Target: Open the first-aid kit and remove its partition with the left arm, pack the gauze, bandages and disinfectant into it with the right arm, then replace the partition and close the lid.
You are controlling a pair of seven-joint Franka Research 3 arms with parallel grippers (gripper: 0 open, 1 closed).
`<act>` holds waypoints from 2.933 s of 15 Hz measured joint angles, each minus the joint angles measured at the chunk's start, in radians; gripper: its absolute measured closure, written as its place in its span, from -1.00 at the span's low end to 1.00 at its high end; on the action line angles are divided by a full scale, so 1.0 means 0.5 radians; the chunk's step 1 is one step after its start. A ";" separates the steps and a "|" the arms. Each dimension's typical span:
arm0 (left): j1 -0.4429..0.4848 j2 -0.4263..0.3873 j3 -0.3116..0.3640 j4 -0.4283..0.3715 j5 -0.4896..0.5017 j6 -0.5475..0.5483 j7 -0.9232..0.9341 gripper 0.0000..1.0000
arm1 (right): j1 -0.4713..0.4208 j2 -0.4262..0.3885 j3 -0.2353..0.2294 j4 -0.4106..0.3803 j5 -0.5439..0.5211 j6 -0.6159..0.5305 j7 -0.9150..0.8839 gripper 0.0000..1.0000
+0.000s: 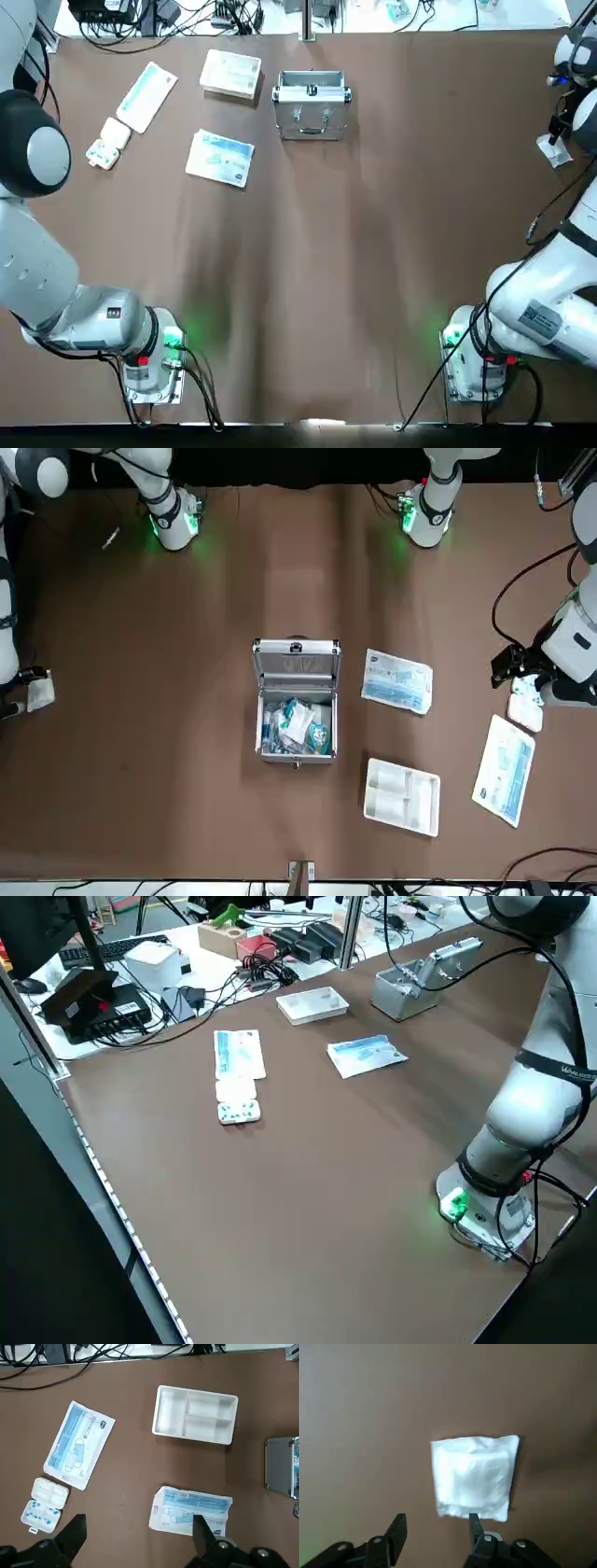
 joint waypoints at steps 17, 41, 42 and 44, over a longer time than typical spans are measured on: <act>-0.010 0.000 -0.001 -0.001 0.000 0.019 0.000 -1.00 | -0.123 0.158 0.022 0.000 -0.100 0.252 -0.108 0.18; 0.009 0.012 0.005 -0.003 0.000 0.033 0.002 -1.00 | 0.573 -0.190 0.151 0.173 0.655 -0.689 0.685 0.90; 0.009 0.013 0.004 -0.004 0.000 0.033 0.002 -1.00 | 0.669 -0.224 0.154 0.173 0.743 -0.705 0.824 0.90; 0.007 0.024 0.004 -0.005 0.000 0.033 0.002 -1.00 | 0.857 -0.258 0.157 0.172 0.923 -0.705 1.089 0.90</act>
